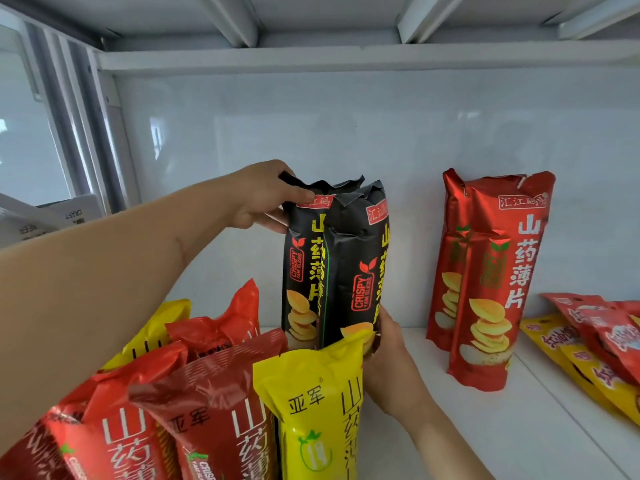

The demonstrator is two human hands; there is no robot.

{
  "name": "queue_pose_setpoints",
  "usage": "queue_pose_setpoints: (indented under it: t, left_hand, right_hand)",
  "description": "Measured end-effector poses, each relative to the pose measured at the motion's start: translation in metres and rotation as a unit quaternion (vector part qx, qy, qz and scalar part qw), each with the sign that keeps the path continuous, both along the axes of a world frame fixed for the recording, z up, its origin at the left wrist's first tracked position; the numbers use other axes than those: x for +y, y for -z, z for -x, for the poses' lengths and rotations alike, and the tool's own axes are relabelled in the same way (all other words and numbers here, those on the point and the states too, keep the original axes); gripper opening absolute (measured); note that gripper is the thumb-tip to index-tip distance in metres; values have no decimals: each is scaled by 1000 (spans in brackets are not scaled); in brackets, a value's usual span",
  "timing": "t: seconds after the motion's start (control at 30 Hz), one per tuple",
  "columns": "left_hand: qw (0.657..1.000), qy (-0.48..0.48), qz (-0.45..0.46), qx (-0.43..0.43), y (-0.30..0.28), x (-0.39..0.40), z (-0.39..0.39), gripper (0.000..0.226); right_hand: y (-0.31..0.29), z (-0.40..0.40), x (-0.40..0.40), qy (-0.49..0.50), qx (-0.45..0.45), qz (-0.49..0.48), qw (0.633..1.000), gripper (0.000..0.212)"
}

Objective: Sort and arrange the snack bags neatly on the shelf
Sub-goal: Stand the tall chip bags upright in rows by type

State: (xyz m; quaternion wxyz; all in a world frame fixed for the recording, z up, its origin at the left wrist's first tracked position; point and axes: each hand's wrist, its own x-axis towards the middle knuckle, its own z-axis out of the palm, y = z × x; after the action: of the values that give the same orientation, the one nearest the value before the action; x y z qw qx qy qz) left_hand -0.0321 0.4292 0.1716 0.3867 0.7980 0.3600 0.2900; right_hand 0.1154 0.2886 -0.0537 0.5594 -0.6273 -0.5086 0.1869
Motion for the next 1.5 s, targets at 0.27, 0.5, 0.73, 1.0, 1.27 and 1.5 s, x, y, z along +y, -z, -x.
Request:
queue_pose_setpoints:
  t: [0.27, 0.5, 0.73, 1.0, 1.27, 1.5]
  left_hand:
    - [998, 62, 29, -5, 7, -3, -52, 26]
    - [993, 106, 57, -9, 6, -14, -92, 35]
    - [995, 74, 59, 10, 7, -21, -98, 37]
    - [968, -94, 115, -205, -1, -66, -87, 57]
    - [900, -153, 103, -395, 72, -170, -115, 29]
    - [886, -172, 183, -390, 180, -164, -148, 73]
  right_hand:
    - [17, -23, -33, 182, -87, 7, 979, 100]
    - [17, -35, -47, 288, -127, 13, 949, 115]
    - [32, -45, -49, 216, -65, 14, 974, 125]
    - [53, -62, -59, 102, 13, 6, 995, 111]
    - [56, -71, -76, 139, -50, 14, 989, 109]
    - [63, -73, -81, 119, -40, 54, 991, 111]
